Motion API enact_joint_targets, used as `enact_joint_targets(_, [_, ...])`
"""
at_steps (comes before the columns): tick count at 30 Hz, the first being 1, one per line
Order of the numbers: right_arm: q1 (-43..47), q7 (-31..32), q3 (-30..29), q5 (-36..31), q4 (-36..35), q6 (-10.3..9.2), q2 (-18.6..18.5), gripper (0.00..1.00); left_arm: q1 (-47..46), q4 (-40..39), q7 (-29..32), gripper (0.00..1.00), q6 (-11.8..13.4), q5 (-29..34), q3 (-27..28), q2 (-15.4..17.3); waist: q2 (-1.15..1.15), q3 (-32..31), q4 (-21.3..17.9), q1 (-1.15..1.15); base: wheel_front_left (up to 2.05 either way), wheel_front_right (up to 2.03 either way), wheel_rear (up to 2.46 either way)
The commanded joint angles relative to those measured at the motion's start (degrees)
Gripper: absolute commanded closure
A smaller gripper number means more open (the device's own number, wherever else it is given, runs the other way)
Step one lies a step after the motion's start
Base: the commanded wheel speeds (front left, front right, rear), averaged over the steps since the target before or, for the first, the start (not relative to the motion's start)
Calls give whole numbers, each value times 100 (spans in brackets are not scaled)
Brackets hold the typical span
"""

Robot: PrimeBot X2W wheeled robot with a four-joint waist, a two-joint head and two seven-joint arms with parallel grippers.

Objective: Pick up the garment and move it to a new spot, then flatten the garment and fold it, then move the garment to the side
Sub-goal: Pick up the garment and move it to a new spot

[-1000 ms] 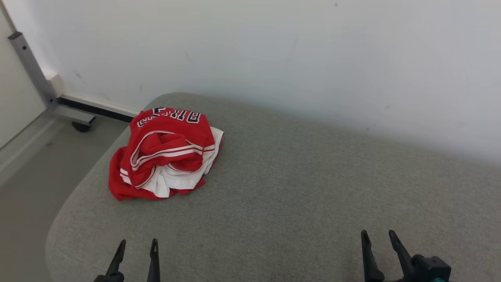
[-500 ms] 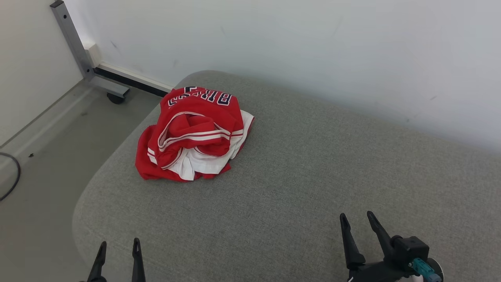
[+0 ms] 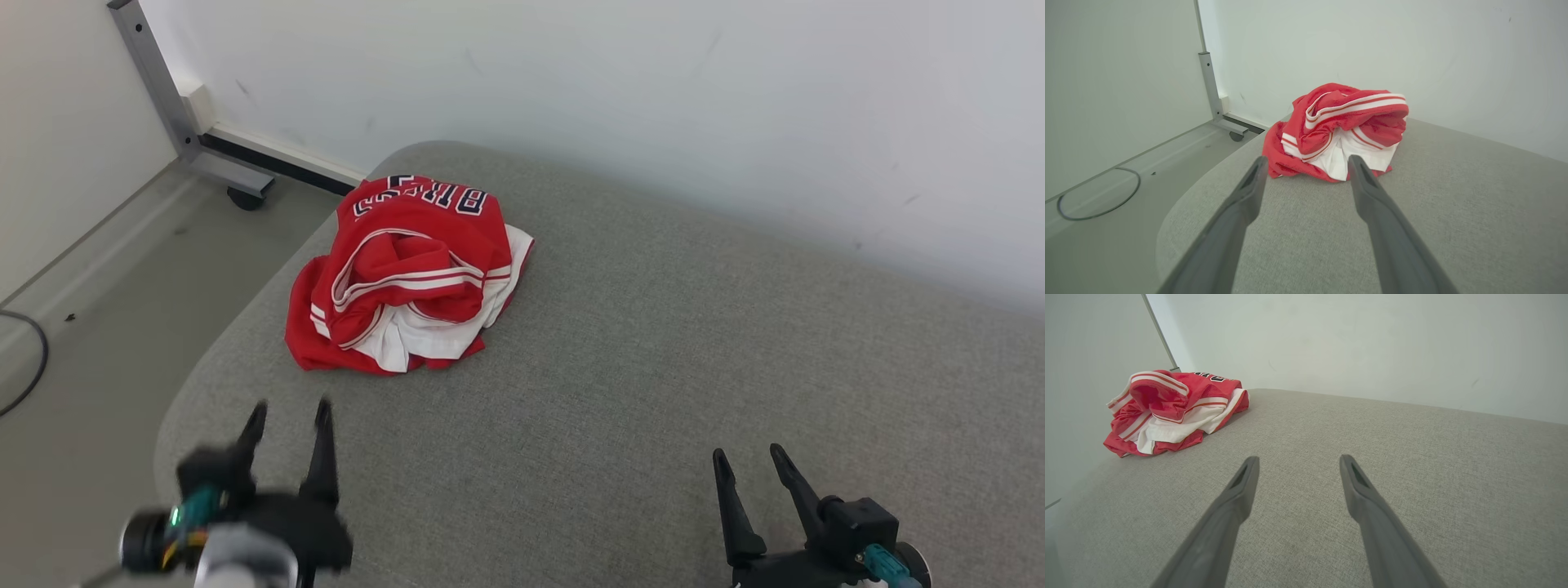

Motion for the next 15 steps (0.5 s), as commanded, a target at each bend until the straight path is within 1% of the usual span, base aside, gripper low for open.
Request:
enact_joint_targets(1, [78, -25, -18, -65, -51, -12, 0, 0, -554, 236, 284, 0, -70, -93, -72, -2, -1, 56, 39, 0, 0, 0, 0])
enact_joint_targets(6, [361, 65, -98, -152, -307, -12, 0, 0, -2208, 1415, 1261, 0, -230, -399, -290, -26, -1, 166, 75, 0, 0, 0, 0])
enact_joint_targets(7, [364, 132, -44, -187, -431, -12, -1, 0, -2503, 1616, 1383, 0, -231, -449, -259, 56, -1, 283, -27, 0, 0, 0, 0])
enact_joint_targets(10, [296, 418, 114, -400, -908, -12, 8, 0, -3287, 2205, 1678, 0, -231, -750, 28, 242, -1, 746, -497, 0, 0, 0, 0])
enact_joint_targets(15, [413, 926, 136, -739, -1805, -12, -6, 0, -4260, 2917, 2051, 0, -208, -1124, 370, 473, -1, 1439, -1167, 0, 0, 0, 0])
